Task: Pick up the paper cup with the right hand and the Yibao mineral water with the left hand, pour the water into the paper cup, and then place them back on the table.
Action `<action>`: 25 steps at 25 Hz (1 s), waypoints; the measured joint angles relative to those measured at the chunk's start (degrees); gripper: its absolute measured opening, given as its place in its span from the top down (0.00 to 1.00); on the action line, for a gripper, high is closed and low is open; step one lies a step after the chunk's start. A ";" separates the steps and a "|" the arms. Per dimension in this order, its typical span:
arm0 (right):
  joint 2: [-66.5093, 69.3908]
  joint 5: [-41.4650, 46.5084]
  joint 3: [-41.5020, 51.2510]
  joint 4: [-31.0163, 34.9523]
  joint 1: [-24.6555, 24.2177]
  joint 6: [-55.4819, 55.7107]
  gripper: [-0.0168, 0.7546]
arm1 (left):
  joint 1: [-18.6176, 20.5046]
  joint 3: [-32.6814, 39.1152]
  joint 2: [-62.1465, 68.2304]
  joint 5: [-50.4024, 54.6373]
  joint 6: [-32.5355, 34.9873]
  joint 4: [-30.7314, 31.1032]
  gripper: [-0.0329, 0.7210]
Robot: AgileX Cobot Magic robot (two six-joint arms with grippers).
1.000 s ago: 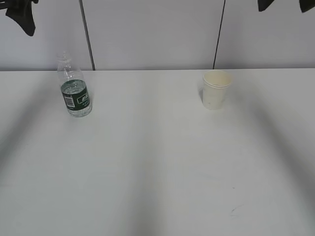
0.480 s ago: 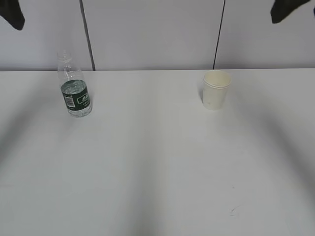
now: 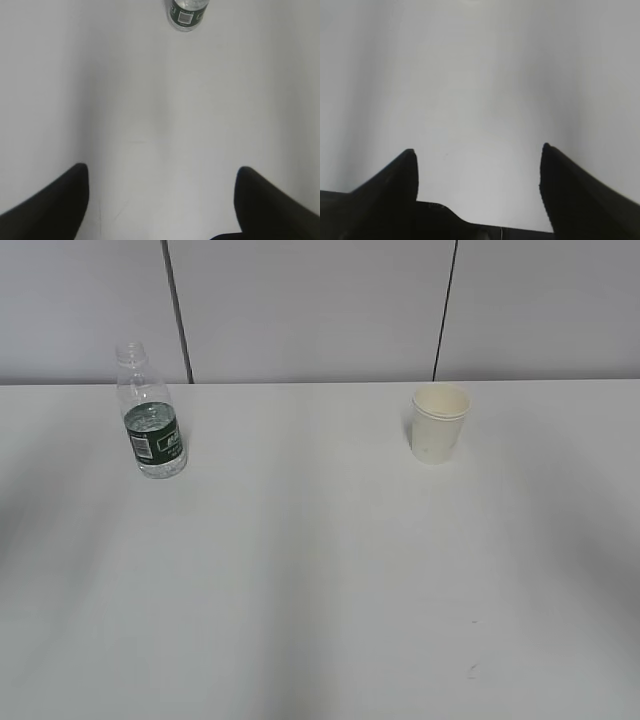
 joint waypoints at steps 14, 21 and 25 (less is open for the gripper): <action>-31.53 0.50 17.62 -0.11 0.00 0.03 0.22 | 0.00 13.91 -26.37 0.41 0.00 0.05 0.24; -42.61 0.85 24.37 -0.11 0.00 -0.66 0.22 | 0.00 21.53 -38.99 0.70 0.00 -0.47 0.24; -47.97 0.95 26.72 -0.11 0.00 -2.63 0.22 | 0.00 24.96 -45.81 0.84 0.00 -0.47 0.24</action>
